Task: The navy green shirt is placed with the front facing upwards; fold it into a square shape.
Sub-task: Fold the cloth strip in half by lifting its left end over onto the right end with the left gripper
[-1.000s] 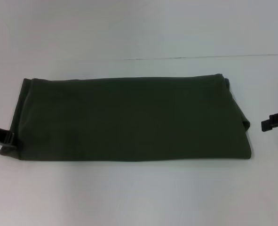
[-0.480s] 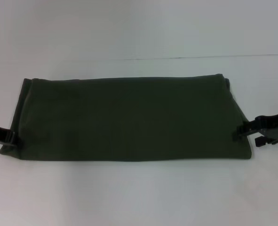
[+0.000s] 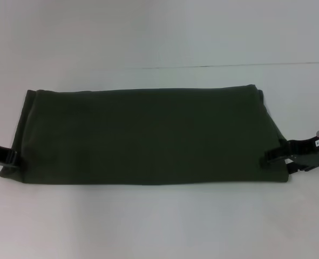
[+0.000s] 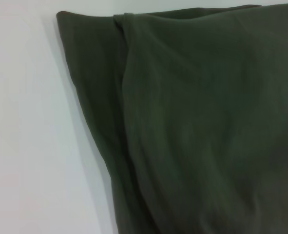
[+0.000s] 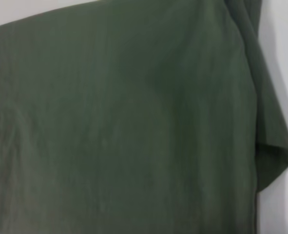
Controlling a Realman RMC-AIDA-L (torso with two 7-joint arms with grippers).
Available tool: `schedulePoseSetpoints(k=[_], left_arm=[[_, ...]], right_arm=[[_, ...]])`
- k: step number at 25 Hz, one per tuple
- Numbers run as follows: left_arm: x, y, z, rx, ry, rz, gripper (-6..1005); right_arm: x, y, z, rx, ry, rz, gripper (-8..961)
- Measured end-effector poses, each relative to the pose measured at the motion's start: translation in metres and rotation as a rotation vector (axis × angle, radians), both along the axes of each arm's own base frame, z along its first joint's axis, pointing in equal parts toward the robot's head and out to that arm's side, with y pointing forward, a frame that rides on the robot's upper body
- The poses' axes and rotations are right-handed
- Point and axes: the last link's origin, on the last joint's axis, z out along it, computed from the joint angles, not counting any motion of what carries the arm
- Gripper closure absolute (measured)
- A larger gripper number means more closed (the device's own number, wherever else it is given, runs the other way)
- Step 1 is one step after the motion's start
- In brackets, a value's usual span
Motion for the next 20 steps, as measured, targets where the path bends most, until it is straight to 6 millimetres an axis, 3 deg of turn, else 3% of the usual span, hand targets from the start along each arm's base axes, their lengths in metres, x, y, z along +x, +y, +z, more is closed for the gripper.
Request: schedulePoseSetpoints(k=[6, 11, 20], left_arm=[[-0.0007, -0.0005, 0.0000, 0.000, 0.001, 0.002, 953], [-0.0009, -0.0007, 0.0000, -0.001, 0.001, 0.002, 951], [-0.0013, -0.0009, 0.0004, 0.000, 0.002, 0.002, 953]], right_arm=[[-0.0010, -0.0001, -0.0039, -0.003, -0.004, 0.005, 99], [-0.0017, -0.0001, -0.0053, -0.007, -0.010, 0.010, 266], [-0.0029, -0.0001, -0.0069, -0.020, -0.027, 0.024, 445]])
